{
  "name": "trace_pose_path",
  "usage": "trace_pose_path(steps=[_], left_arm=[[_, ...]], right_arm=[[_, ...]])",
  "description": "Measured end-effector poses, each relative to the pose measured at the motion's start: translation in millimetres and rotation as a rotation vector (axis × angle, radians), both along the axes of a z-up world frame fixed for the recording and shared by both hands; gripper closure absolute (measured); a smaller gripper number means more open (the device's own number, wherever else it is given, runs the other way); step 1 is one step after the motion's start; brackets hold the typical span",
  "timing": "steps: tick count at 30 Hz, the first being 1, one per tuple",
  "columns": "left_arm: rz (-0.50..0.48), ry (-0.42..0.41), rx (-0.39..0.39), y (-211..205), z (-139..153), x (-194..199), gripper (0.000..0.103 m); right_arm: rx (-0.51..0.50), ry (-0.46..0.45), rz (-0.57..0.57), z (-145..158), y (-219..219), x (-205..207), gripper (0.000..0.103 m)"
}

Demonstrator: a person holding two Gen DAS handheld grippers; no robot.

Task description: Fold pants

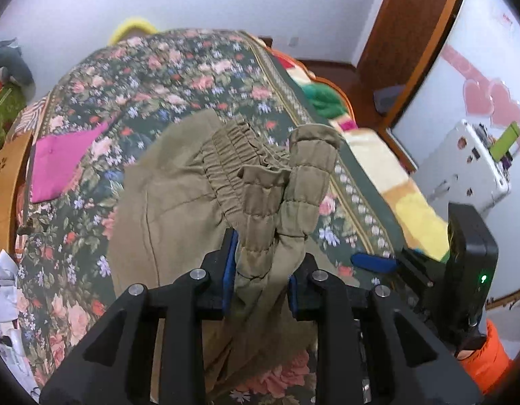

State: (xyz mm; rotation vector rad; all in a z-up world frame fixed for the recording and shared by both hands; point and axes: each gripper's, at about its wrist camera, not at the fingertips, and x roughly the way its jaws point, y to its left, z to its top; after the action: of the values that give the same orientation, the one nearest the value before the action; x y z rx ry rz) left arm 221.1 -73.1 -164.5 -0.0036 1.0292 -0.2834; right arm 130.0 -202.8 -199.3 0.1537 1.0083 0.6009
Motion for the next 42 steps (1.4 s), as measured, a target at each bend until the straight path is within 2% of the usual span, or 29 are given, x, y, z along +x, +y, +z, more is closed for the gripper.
trace_pose_path(steps=[2, 3, 5, 7, 11, 16, 23, 30, 33, 36, 38, 40, 42], left_arm=[[-0.013, 0.022, -0.015, 0, -2, 0, 0.060], [-0.028, 0.029, -0.057, 1, -1, -1, 0.055], [-0.038, 0.025, -0.095, 2, 2, -4, 0.036], [-0.027, -0.008, -0.084, 5, 8, -7, 0.030], [0.016, -0.044, -0.053, 20, 16, -3, 0.024], [0.118, -0.062, 0.058, 55, 15, 28, 0.022], [0.219, 0.001, 0.136, 107, -8, 88, 0.020], [0.180, 0.080, 0.184, 116, -41, 140, 0.020], [0.164, 0.141, 0.226, 111, -67, 160, 0.020], [0.107, 0.228, 0.274, 106, -101, 171, 0.018], [0.095, 0.245, 0.300, 107, -117, 170, 0.009], [0.104, 0.220, 0.299, 111, -119, 165, 0.002], [0.110, 0.229, 0.268, 119, -120, 157, 0.002]], right_arm=[[0.001, 0.000, -0.001, 0, 0, 0, 0.012], [0.001, 0.000, 0.000, 0, 0, 0, 0.012], [0.001, 0.001, 0.000, 0, 0, 1, 0.012], [-0.001, 0.001, 0.000, 0, 0, 1, 0.012], [-0.005, 0.000, -0.002, 1, -1, 2, 0.012], [-0.020, -0.016, -0.007, 8, -1, 1, 0.012], [-0.035, -0.068, -0.032, 25, -9, 1, 0.012], [-0.073, -0.121, -0.064, 38, -13, 3, 0.012], [-0.073, -0.123, -0.077, 41, -15, 3, 0.012], [-0.079, -0.126, -0.091, 43, -17, 3, 0.012], [-0.083, -0.122, -0.100, 43, -19, 3, 0.012], [-0.086, -0.123, -0.105, 44, -20, 2, 0.012], [-0.089, -0.123, -0.109, 45, -21, 2, 0.012]])
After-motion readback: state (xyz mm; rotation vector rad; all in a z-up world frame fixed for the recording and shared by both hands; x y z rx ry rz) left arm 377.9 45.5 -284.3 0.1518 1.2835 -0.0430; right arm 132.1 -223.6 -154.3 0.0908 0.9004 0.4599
